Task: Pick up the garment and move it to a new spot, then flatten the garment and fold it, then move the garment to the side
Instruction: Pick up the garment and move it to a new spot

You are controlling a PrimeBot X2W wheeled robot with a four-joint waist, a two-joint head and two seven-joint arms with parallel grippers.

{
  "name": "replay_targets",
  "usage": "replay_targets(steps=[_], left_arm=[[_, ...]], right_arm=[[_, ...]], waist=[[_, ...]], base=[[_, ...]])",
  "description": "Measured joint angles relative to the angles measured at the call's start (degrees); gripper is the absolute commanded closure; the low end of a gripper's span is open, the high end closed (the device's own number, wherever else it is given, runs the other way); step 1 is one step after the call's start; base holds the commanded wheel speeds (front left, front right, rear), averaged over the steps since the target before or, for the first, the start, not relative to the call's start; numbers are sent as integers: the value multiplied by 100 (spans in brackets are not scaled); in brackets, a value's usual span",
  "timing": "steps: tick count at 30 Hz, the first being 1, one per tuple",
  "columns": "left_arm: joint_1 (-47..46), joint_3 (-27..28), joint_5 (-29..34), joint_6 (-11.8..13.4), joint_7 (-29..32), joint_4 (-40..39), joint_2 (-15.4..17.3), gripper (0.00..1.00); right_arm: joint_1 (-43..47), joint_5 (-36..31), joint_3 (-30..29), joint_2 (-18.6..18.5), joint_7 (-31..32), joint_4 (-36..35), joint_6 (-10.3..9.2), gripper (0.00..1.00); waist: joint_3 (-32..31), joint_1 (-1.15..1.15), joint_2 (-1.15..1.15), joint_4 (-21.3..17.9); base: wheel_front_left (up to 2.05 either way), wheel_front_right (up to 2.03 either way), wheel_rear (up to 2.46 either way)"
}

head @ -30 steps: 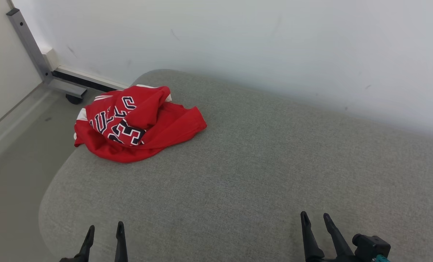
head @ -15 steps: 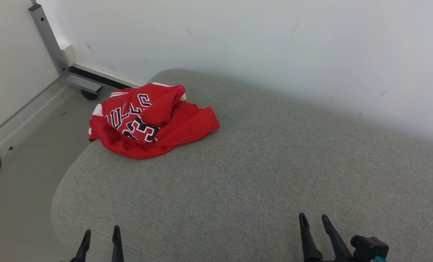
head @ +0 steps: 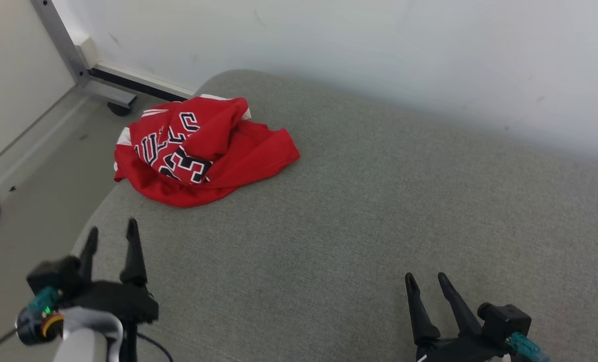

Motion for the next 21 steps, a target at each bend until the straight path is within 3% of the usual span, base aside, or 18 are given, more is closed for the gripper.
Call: replay_targets(steps=[10,14,21], left_arm=[[-2007,4,-709,-77,901,921,812,0],[-2418,-210,-1042,-78,1585,1053,1074,0],[-2850,-443,-1344,-86,2471,1290,1834,0]], right_arm=[[-190,-525,-125,2,565,-846,0,0],[-215,-587,-120,-3,691,-1191,0,0],[-279,-602,-22,-7,746,-1642,0,0]], waist=[[747,1,0,-485],[1039,1,0,-790],[1490,1,0,-1381]], base=[[0,0,0],[0,0,0],[0,0,0]])
